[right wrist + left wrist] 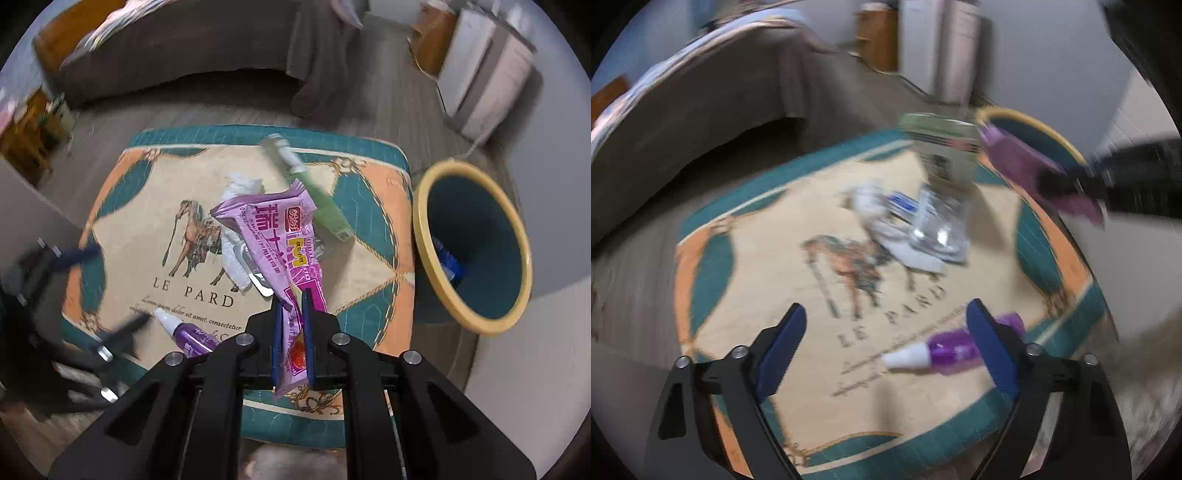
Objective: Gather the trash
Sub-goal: 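Grasp the purple spray bottle with the left tool while the right tool grasps the pink wrapper, then carry the bottle and pink wrapper over the wastebasket and open both tools, then move both tools back toward the medicine box and tissue on the cushion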
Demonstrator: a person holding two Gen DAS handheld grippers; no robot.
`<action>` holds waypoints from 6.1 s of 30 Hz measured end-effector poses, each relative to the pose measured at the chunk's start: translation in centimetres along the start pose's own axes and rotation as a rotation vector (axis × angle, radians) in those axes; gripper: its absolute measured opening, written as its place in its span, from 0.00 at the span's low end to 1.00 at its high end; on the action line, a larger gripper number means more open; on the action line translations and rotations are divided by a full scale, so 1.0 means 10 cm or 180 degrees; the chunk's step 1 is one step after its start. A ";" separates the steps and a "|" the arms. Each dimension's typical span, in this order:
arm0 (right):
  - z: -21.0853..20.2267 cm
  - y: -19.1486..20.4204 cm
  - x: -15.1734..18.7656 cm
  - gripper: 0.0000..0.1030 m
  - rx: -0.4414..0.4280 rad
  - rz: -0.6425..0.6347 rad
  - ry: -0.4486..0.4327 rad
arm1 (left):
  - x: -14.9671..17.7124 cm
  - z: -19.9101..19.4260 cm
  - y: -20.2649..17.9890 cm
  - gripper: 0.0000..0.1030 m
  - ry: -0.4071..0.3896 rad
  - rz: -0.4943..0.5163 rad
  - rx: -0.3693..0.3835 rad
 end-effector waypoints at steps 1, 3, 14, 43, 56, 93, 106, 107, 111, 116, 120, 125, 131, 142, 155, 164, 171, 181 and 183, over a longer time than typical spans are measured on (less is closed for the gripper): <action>0.00 -0.01 0.02 0.09 -0.0009 0.0037 -0.0008 | 0.00 0.04 -0.07 0.80 0.0030 0.0091 0.0051; -0.02 -0.05 0.00 0.09 -0.0041 0.0110 -0.0031 | -0.01 0.12 -0.21 0.78 0.0071 0.0241 0.0189; -0.08 -0.13 -0.12 0.09 -0.0167 0.0149 -0.0071 | 0.05 0.50 -0.73 0.78 0.0349 0.0987 0.0447; -0.12 -0.34 -0.26 0.09 -0.0212 0.0402 -0.0171 | -0.31 0.05 -0.36 0.32 -0.0303 0.0342 0.0576; -0.25 -0.38 -0.31 0.09 -0.0241 0.0458 -0.0297 | -0.68 -0.44 -0.09 0.32 -0.0662 0.0061 0.0211; -0.20 -1.42 -0.83 0.09 0.0060 0.0956 -0.0541 | -1.65 -0.05 -0.23 0.32 -0.0622 0.0263 -0.0125; -0.14 -1.98 -0.88 0.09 0.0186 0.1321 -0.0606 | -2.12 0.17 -0.72 0.32 -0.0568 0.0441 0.0118; -0.13 -2.02 -0.88 0.09 0.0213 0.1326 -0.0605 | -2.13 0.18 -0.75 0.32 -0.0569 0.0464 0.0126; -0.01 -2.21 -0.84 0.09 0.0281 0.1447 -0.0530 | -2.21 0.23 -0.92 0.32 -0.0586 0.0571 0.0166; 0.15 -2.44 -0.78 0.09 0.0338 0.1568 -0.0428 | -2.23 0.34 -1.12 0.32 -0.0579 0.0674 0.0236; 0.27 -2.63 -0.69 0.09 0.0338 0.1779 -0.0307 | -2.26 0.54 -1.27 0.33 -0.0530 0.0764 0.0289; 0.35 -2.71 -0.65 0.09 0.0316 0.1881 -0.0245 | -2.31 0.74 -1.36 0.33 -0.0537 0.0751 0.0441; 0.28 -2.71 -0.70 0.11 0.0229 0.1877 -0.0422 | -2.41 0.89 -1.43 0.37 -0.0556 0.0855 0.0375; 0.19 -2.59 -0.79 0.75 0.0152 0.1720 -0.0575 | -2.29 0.68 -1.10 0.87 -0.0660 0.0527 0.0233; -0.14 -1.74 -0.85 0.87 0.0228 0.1124 -0.0649 | -1.62 0.09 -0.18 0.95 -0.0399 -0.0086 -0.0495; -0.35 -0.97 -0.70 0.90 0.0040 0.0899 -0.0699 | -1.03 -0.27 0.30 0.95 -0.0235 -0.0516 -0.0871; -0.16 -0.63 -0.54 0.91 0.0109 0.0777 -0.0499 | -0.68 -0.26 0.54 0.95 -0.0137 -0.0657 -0.0939; 0.21 -0.32 -0.48 0.91 0.0286 0.0511 -0.0284 | -0.50 -0.21 0.79 0.95 -0.0181 -0.0691 -0.0959; 0.26 -0.32 -0.47 0.91 0.0251 0.0537 -0.0241 | -0.50 -0.19 0.82 0.95 -0.0172 -0.0723 -0.0906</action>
Point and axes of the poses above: each gripper's, at about its wrist camera, not at the fingertips, and z roughly the way its jaws point, y to its left, x to its underside, the point moved 1 cm from there along z, roughly the way its jaws point, and after that the axes turned 10 degrees about z, right-handed, at the moved point
